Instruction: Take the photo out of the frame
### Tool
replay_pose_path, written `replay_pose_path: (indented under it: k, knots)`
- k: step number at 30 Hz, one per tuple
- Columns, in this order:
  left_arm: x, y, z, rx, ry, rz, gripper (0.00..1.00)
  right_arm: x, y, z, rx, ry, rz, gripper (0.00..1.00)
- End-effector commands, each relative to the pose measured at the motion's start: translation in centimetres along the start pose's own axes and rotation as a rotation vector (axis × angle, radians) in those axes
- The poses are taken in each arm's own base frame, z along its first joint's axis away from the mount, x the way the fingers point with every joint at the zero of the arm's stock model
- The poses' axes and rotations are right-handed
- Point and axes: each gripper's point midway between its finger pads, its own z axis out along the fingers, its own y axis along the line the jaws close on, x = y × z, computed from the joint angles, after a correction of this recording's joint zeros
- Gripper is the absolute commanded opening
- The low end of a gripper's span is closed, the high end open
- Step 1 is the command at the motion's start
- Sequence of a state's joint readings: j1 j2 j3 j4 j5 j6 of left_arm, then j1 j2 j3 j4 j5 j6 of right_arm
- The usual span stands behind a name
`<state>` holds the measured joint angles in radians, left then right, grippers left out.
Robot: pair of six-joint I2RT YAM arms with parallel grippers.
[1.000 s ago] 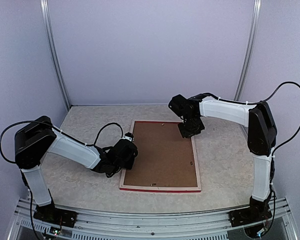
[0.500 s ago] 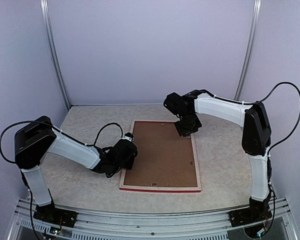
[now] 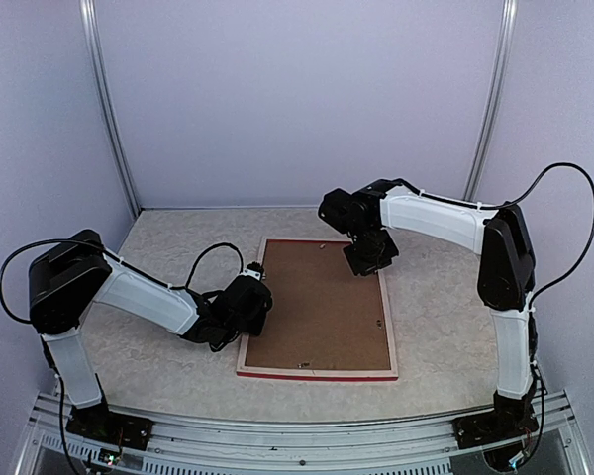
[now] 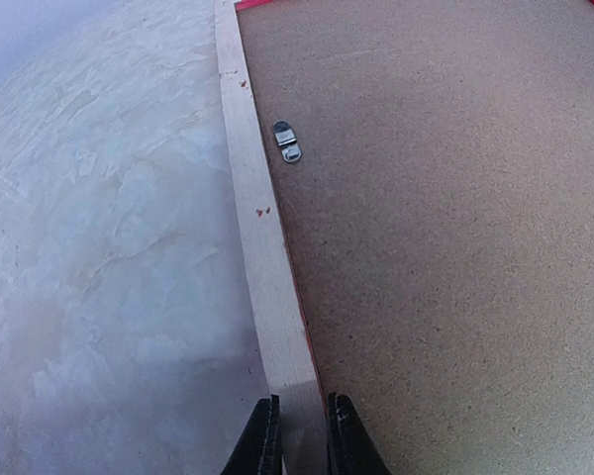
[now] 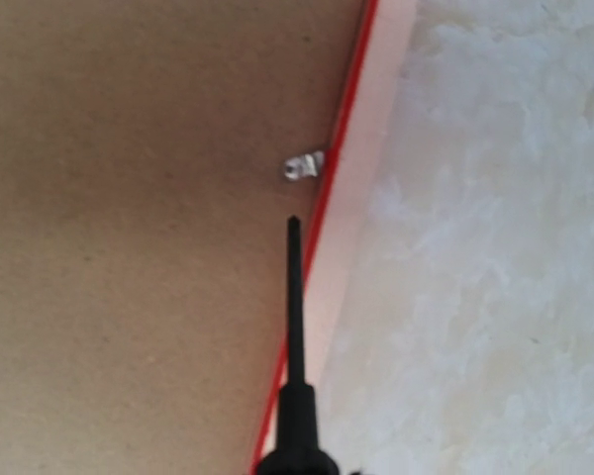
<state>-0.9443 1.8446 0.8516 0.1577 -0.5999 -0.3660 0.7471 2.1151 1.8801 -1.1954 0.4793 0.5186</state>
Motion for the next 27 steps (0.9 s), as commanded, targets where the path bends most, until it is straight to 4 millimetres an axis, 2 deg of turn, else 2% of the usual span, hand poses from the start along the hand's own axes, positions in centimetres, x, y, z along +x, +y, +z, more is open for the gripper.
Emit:
replay_pose_path:
  k: [1, 12, 22, 27]
  knots:
    - [0.8, -0.1, -0.7, 0.014, 0.02, 0.035, 0.13, 0.6, -0.9, 0.3, 0.068, 0.016, -0.003, 0.0]
    - [0.8, 0.0, -0.8, 0.016, 0.017, 0.034, 0.13, 0.4, -0.3, 2.6, 0.064, 0.016, -0.02, 0.0]
    - [1.0, -0.1, -0.7, 0.018, 0.02, 0.037, 0.13, -0.2, -1.2, 3.9, 0.117, 0.015, -0.033, 0.0]
    - [1.1, -0.2, -0.7, 0.025, 0.02, 0.041, 0.13, -1.4, -1.3, 4.1, 0.149, -0.013, -0.047, 0.0]
